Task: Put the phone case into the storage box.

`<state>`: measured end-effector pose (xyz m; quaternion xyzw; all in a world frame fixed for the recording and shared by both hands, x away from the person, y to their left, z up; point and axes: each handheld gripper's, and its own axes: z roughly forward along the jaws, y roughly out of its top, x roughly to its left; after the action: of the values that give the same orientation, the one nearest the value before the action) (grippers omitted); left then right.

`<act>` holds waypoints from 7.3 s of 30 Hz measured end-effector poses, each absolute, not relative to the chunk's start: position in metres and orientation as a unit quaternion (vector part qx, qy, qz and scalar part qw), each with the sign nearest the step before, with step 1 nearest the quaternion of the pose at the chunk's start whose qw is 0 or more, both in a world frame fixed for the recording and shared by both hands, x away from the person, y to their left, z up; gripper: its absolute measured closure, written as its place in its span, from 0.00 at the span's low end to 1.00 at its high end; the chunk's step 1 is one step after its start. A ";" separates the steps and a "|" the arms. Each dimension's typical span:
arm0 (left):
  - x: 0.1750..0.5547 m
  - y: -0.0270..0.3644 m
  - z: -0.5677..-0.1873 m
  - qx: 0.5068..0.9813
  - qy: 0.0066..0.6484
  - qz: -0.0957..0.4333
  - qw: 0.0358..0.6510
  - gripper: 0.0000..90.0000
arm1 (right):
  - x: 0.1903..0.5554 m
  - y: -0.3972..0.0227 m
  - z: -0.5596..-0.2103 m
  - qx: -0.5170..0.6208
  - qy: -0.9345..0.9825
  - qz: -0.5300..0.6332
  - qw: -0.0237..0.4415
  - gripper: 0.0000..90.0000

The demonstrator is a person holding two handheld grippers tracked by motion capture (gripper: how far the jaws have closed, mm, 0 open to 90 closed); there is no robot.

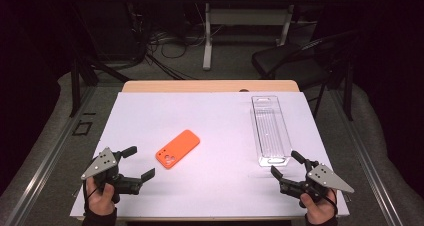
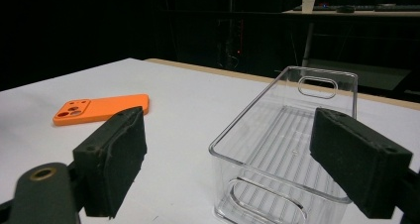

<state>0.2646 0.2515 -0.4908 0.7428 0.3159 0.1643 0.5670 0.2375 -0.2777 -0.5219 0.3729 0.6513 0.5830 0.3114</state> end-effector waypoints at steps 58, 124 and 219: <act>0.319 0.225 -0.486 0.815 0.372 0.058 0.440 0.00 | 0.239 -0.271 -0.525 0.367 0.667 0.579 0.292 0.15; 0.423 0.148 -0.501 0.886 0.398 0.018 0.236 0.02 | 0.241 -0.267 -0.529 0.367 0.678 0.574 0.277 0.15; 0.446 0.119 -0.536 0.925 0.375 0.004 0.061 0.11 | 0.242 -0.267 -0.531 0.362 0.686 0.572 0.269 0.15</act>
<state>0.4459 0.1190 -0.5357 0.9250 0.3751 0.0043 0.0605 0.2422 -0.2669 -0.5311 0.3618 0.6857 0.5715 0.2687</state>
